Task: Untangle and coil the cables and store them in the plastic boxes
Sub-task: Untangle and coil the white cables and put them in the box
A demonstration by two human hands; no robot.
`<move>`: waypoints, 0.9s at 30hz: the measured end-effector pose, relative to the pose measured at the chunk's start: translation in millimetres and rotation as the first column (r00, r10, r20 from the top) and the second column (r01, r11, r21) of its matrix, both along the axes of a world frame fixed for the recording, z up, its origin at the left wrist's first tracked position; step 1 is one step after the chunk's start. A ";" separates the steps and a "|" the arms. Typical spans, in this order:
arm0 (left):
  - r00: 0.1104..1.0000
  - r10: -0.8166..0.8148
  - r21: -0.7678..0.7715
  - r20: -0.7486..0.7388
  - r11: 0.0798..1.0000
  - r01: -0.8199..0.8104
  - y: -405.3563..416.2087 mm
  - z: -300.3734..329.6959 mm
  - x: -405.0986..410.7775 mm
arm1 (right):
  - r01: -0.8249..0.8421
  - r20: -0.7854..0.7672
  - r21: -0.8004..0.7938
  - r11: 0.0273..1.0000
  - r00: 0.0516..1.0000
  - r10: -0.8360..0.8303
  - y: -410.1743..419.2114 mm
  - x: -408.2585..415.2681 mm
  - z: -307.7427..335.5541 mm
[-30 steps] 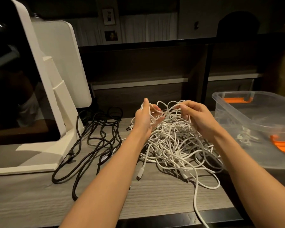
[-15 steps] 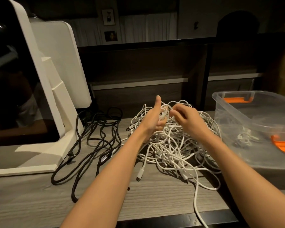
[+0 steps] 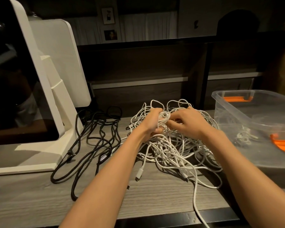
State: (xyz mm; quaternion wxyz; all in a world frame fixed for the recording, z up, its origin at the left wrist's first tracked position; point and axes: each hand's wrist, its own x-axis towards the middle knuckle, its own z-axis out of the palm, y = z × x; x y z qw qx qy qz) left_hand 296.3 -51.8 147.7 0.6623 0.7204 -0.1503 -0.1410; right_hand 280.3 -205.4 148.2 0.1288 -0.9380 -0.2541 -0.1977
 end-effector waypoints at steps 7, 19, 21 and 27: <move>0.932 0.357 -0.056 0.056 0.934 -0.354 -7.0 -0.7 2.3 | -0.059 -0.145 -0.028 0.998 0.988 0.054 11.0 -3.0 -0.6; 0.842 0.387 0.054 0.377 0.898 -0.437 -9.8 -8.2 10.0 | -0.138 0.030 0.135 0.981 0.990 0.135 9.9 -2.5 -6.2; 0.807 0.391 0.064 0.442 0.884 -0.464 -8.2 -9.1 10.3 | -0.129 0.039 0.177 0.976 0.991 0.124 8.6 1.9 -11.3; 0.845 0.248 0.072 0.474 0.945 -0.319 -1.9 -11.1 5.9 | -0.064 -0.065 0.650 0.757 0.988 0.140 13.4 -2.5 -7.5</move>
